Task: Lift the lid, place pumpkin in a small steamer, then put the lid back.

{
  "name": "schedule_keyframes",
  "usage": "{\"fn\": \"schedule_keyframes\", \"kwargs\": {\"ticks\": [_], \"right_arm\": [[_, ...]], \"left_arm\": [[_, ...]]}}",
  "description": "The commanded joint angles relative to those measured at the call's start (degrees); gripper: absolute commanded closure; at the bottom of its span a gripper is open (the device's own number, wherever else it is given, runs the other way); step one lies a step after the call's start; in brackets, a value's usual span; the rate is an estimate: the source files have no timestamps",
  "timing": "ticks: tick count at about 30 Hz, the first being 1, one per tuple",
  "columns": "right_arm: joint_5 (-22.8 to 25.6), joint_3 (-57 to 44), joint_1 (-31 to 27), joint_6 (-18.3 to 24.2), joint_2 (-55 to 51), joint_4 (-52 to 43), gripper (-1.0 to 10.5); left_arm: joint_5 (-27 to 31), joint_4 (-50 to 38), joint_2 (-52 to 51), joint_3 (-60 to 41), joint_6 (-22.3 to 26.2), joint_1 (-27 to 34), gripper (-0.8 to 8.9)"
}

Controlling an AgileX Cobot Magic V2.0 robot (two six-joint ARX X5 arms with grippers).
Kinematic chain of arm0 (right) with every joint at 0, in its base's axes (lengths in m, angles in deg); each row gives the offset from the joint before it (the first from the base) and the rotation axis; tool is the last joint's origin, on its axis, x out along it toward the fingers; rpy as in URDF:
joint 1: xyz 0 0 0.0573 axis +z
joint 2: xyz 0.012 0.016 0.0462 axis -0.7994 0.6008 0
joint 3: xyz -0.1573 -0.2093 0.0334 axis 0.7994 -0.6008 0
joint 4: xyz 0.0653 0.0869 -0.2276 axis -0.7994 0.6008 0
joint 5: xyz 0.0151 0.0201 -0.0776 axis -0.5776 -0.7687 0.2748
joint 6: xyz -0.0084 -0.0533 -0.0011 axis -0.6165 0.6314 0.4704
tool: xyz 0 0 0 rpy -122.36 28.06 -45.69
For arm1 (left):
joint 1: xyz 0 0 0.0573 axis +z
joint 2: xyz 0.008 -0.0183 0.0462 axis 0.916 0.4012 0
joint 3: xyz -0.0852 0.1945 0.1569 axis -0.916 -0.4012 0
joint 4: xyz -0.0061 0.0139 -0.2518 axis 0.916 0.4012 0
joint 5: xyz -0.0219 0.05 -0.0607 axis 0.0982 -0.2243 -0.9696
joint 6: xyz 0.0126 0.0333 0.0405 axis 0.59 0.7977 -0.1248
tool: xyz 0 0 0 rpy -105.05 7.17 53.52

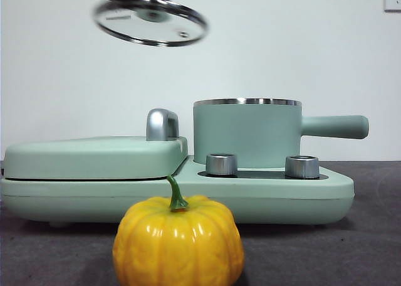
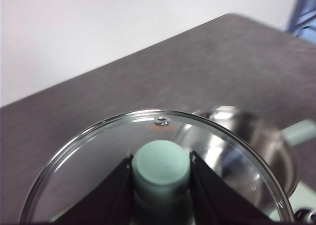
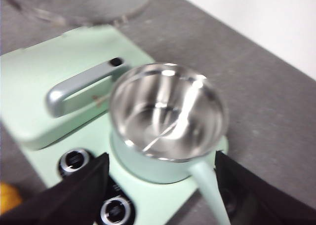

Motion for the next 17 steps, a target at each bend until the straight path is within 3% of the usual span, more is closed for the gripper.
{"fn": "schedule_keyframes", "kwargs": {"ticks": [1,10,17], "right_arm": [[-0.09,1.29,3.37,2.34,0.52,1.42,6.1],[-0.11,1.29,16.70,5.62,6.69,6.62,6.0],[-0.07,1.27,25.31,6.01,14.43,7.21,5.4]], "left_arm": [[1.79,3.54,-3.08,0.87,0.26,1.07,8.02],[2.56,9.31,-15.89,-8.68,0.02,9.29,8.03],[2.60,12.55,-22.14,-10.88,0.22,14.69,8.03]]}}
